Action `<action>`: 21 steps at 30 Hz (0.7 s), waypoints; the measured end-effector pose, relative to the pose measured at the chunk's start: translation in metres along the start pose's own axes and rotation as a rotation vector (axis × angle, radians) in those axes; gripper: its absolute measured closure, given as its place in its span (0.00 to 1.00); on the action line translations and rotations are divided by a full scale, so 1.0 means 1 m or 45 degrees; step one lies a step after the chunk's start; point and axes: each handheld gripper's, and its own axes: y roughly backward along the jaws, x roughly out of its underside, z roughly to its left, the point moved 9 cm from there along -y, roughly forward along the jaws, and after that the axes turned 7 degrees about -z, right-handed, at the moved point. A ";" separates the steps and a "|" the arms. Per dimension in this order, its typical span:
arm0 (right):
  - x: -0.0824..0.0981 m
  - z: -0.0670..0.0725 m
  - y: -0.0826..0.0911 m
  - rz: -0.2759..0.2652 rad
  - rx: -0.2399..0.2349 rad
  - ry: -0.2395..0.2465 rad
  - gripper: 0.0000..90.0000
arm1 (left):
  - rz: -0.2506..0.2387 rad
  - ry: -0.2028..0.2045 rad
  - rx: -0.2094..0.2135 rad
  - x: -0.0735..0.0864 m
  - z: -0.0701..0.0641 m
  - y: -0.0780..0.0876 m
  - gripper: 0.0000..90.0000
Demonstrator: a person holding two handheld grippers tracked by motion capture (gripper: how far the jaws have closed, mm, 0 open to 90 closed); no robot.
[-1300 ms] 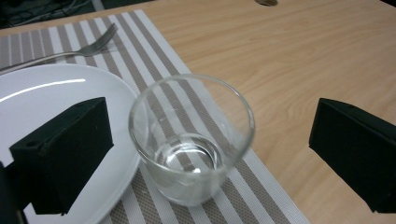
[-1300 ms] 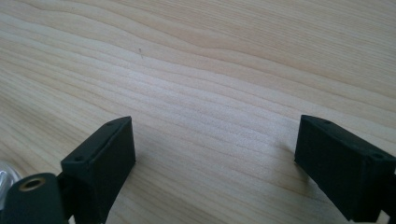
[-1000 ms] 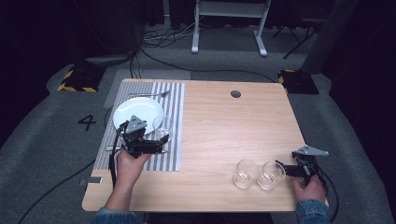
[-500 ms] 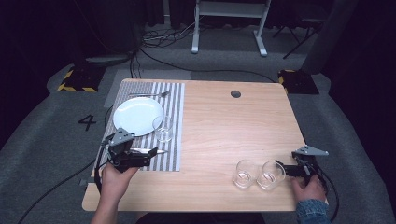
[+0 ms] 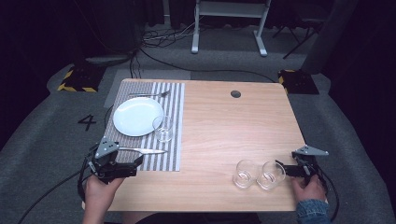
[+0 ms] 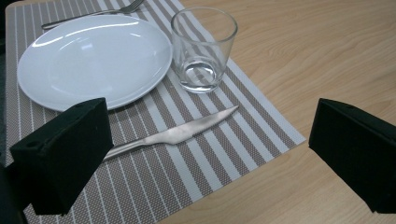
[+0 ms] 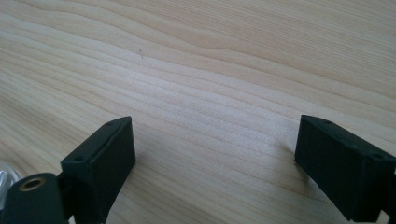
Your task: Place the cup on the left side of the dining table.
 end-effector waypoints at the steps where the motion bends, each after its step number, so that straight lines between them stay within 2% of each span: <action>1: 0.000 0.000 0.000 0.000 0.000 0.000 0.14 | 0.014 0.001 -0.002 0.004 0.000 0.001 0.00; 5: 0.000 0.000 0.000 0.000 0.000 0.000 0.14 | 0.094 -0.031 -0.007 0.016 0.002 0.005 0.00; 7: 0.000 0.000 0.000 0.000 0.000 0.000 0.14 | 0.112 -0.049 -0.016 0.021 0.004 0.008 0.00; 10: 0.000 0.000 0.000 0.000 0.000 0.000 0.14 | 0.125 -0.034 -0.008 0.026 0.006 0.011 0.00; 13: 0.000 0.000 0.000 0.000 0.000 -0.001 0.14 | 0.173 -0.013 0.013 0.035 0.009 0.011 0.00; 15: 0.000 0.000 0.000 0.000 0.000 0.000 0.14 | 0.192 -0.005 0.007 0.041 0.013 0.010 0.00; 18: 0.000 0.000 0.000 0.000 0.000 0.000 0.14 | 0.183 -0.012 -0.035 0.048 0.021 0.006 0.00; 21: 0.000 0.000 0.000 0.000 -0.001 0.000 0.14 | 0.209 0.010 -0.021 0.059 0.026 0.002 0.00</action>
